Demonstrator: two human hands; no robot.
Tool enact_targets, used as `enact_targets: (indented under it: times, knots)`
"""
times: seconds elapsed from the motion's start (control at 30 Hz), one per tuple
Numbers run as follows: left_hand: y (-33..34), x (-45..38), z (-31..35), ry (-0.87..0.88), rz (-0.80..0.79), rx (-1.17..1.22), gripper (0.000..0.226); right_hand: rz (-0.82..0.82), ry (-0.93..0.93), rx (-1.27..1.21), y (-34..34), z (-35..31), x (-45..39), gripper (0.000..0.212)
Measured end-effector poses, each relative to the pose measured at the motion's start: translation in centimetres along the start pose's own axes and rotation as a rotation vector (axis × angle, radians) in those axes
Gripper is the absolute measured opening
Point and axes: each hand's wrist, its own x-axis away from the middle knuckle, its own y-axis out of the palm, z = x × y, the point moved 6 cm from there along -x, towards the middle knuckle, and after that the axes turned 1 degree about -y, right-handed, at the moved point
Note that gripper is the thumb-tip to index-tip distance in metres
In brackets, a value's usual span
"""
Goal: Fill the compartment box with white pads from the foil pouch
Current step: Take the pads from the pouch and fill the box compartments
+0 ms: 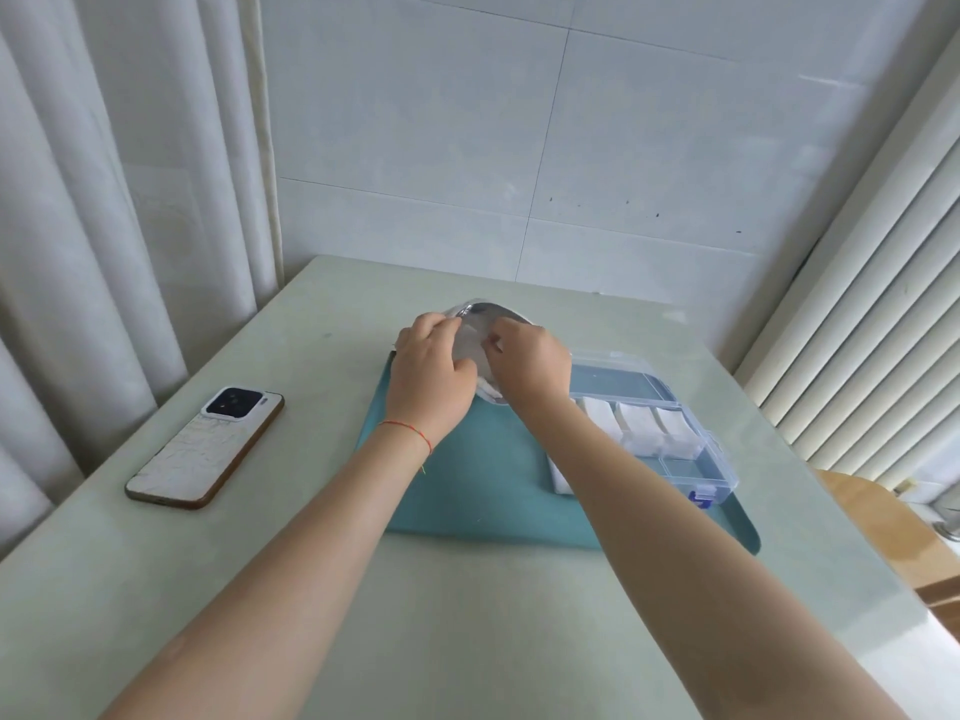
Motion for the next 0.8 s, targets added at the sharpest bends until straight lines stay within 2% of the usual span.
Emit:
enact_targets:
  times: [0.13,0.27,0.43,0.67,0.8]
  knots:
    - [-0.7,0.6,0.5,-0.031,0.062,-0.123,0.044,-0.014,-0.005,0.005,-0.2,0.3,0.4,0.018]
    - [-0.2,0.8,0.8,-0.128,-0.044,-0.11,0.045,-0.02,-0.012,-0.072,-1.0,0.9,1.3,0.017]
    - [0.6,1.1,0.6,-0.126,-0.086,-0.032,0.047,0.027,-0.07,-0.194,-2.1,2.6,2.8,0.012]
    - [2.3,2.4,1.9,-0.038,-0.158,0.041,0.054,0.022,-0.247,-0.036,-0.8,2.4,4.0,0.008]
    - [3.0,2.0,1.3,-0.073,-0.212,-0.035,0.042,-0.062,-0.231,0.047,-0.3,2.4,4.3,0.012]
